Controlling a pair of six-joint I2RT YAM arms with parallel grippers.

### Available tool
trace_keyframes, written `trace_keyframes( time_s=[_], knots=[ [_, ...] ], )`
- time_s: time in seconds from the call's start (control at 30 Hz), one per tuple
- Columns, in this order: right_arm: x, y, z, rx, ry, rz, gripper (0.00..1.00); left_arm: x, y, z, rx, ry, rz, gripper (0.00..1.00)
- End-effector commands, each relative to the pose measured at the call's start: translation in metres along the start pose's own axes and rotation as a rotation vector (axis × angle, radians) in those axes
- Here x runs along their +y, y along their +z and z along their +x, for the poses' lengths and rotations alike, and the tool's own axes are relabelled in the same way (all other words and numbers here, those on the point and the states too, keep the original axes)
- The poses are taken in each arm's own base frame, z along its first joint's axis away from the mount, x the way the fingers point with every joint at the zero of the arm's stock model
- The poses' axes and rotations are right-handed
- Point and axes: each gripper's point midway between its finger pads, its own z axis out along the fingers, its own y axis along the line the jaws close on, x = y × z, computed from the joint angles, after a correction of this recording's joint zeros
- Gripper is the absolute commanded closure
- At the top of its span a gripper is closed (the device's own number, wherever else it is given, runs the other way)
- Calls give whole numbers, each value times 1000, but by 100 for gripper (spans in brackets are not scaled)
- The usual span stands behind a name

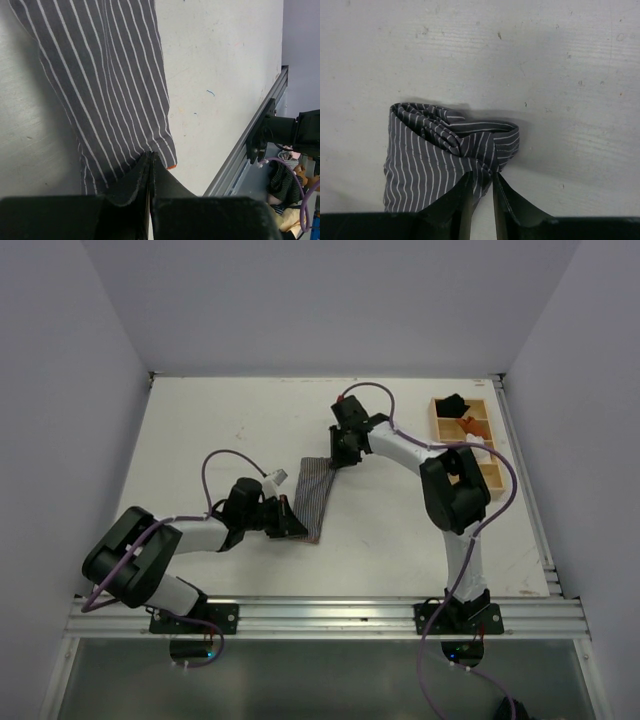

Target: Roll the underwear

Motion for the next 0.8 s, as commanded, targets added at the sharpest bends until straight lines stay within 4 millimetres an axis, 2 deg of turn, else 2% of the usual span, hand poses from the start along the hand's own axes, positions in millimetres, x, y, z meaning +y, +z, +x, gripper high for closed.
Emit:
trace_keyframes(
  time_s=[0.0, 0.07, 0.13, 0.2, 0.23, 0.27, 0.3, 0.33, 0.4, 0.43, 0.5, 0.53, 0.6, 0.67, 0.7, 0.77],
  knots=[
    [21, -51, -31, -83, 16, -86, 73, -14, -3, -17, -27, 51, 22, 96],
    [25, -62, -33, -88, 27, -92, 74, -22, -5, -25, -42, 65, 35, 94],
    [27, -67, -27, -70, 42, -113, 75, -26, -6, -29, -48, 73, 39, 92],
    [40, -73, -27, -82, 77, -183, 78, -32, -7, -35, -58, 81, 47, 92],
    [45, -69, -12, -34, 113, -229, 78, -34, -7, -37, -62, 85, 50, 92],
    [51, -69, -8, -25, 129, -271, 79, -34, -7, -38, -64, 85, 52, 92],
    [63, -70, -15, -62, 134, -345, 79, -37, -7, -40, -68, 87, 61, 92],
    [71, -68, 1, -3, 140, -414, 79, -38, -7, -40, -71, 85, 68, 92],
    [81, -66, 1, -2, 162, -477, 79, -40, -4, -40, -69, 78, 87, 92],
    [83, -60, 14, 50, 174, -508, 79, -37, 0, -37, -58, 75, 84, 92],
    [86, -51, 18, 68, 175, -536, 79, -34, 4, -35, -57, 78, 86, 92],
    [82, -38, 29, 102, 185, -532, 80, -27, 8, -27, -38, 66, 75, 92],
    [77, -26, 36, 114, 188, -531, 80, -26, 12, -22, -40, 61, 87, 92],
    [64, -7, 55, 164, 219, -522, 81, -15, 18, -4, -8, 37, 69, 92],
    [60, 0, 57, 155, 212, -520, 81, -14, 20, -1, -8, 33, 71, 92],
    [46, 18, 74, 188, 178, -474, 81, -7, 26, 19, 41, 22, 56, 93]
  ],
)
